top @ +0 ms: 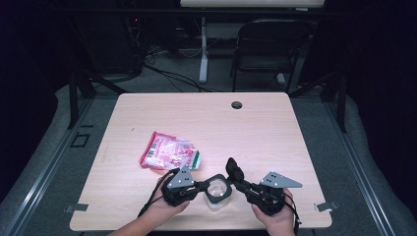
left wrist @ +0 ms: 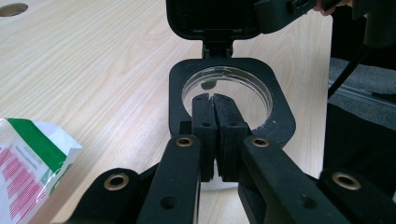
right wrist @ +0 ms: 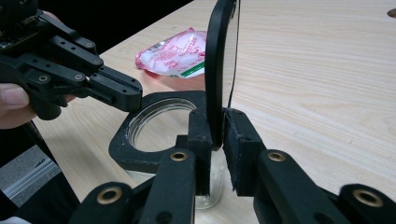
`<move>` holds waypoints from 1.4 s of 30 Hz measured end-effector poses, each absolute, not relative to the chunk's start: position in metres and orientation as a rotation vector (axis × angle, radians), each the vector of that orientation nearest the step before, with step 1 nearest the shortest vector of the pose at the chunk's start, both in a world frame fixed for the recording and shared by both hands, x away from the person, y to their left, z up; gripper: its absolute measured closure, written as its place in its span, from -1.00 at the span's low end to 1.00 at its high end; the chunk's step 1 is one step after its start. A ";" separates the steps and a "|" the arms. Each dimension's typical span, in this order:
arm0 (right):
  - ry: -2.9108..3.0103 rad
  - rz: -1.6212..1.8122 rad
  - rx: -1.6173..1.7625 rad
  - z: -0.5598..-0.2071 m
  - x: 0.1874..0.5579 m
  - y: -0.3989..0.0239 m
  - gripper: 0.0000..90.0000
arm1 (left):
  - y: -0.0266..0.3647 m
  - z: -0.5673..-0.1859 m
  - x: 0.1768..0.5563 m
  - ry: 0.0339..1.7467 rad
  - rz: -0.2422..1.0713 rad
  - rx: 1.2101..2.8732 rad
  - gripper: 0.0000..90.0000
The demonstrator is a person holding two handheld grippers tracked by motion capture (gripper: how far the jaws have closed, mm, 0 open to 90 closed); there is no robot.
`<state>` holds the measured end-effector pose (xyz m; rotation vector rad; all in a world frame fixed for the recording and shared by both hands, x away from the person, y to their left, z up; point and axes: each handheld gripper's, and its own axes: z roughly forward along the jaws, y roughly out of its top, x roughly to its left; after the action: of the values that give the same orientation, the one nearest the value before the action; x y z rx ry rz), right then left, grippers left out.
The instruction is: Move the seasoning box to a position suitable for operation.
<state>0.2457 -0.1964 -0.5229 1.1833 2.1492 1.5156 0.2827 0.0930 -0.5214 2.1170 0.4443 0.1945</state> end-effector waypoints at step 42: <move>2.152 1.488 1.163 -0.531 0.253 -0.185 0.61 | 0.104 -0.524 0.283 0.480 0.223 2.088 0.66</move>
<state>0.2531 -0.1847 -0.5307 1.1633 2.1522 1.4877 0.2828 0.1035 -0.5239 2.0884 0.4797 0.2234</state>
